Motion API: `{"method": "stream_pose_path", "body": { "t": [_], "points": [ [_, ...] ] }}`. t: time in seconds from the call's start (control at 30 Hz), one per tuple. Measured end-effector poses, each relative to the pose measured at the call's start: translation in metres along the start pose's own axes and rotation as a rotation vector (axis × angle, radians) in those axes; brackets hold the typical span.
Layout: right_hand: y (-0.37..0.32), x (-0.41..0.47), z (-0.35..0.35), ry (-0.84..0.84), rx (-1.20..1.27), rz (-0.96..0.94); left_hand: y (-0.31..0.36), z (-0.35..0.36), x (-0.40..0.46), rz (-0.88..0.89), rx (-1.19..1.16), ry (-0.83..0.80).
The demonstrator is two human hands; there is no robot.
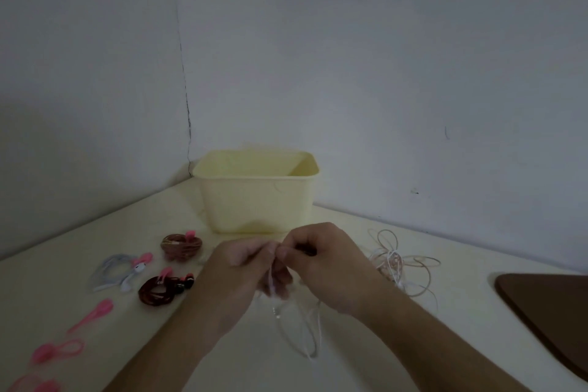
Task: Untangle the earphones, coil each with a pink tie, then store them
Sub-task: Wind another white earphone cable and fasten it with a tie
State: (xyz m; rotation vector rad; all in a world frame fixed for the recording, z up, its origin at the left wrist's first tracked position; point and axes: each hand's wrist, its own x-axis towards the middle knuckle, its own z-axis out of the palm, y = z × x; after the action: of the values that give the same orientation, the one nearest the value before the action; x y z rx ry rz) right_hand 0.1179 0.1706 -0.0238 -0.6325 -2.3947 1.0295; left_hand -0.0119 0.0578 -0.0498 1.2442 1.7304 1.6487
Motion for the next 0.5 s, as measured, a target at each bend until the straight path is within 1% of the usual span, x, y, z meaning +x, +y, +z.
{"method": "stream_pose_path", "body": {
  "t": [0.07,0.17,0.23,0.33,0.4,0.5],
  "points": [
    [0.003,0.000,0.000,0.060,-0.012,0.013,-0.003,0.001,0.001,-0.080,-0.059,-0.041],
    [0.005,-0.002,-0.003,0.120,0.076,0.043,-0.006,-0.001,0.001,-0.218,-0.292,-0.084],
    [0.000,-0.004,-0.001,0.128,0.115,0.043,-0.006,-0.004,-0.001,-0.265,-0.401,-0.131],
    [0.001,-0.003,0.003,0.197,0.123,0.027,-0.005,-0.005,-0.003,-0.281,-0.437,-0.215],
    [0.007,-0.001,0.003,0.225,0.118,0.019,-0.003,-0.005,-0.003,-0.251,-0.483,-0.187],
    [0.015,0.001,0.008,0.180,0.192,0.046,0.001,-0.005,-0.004,-0.184,-0.675,-0.105]
  ]
}}
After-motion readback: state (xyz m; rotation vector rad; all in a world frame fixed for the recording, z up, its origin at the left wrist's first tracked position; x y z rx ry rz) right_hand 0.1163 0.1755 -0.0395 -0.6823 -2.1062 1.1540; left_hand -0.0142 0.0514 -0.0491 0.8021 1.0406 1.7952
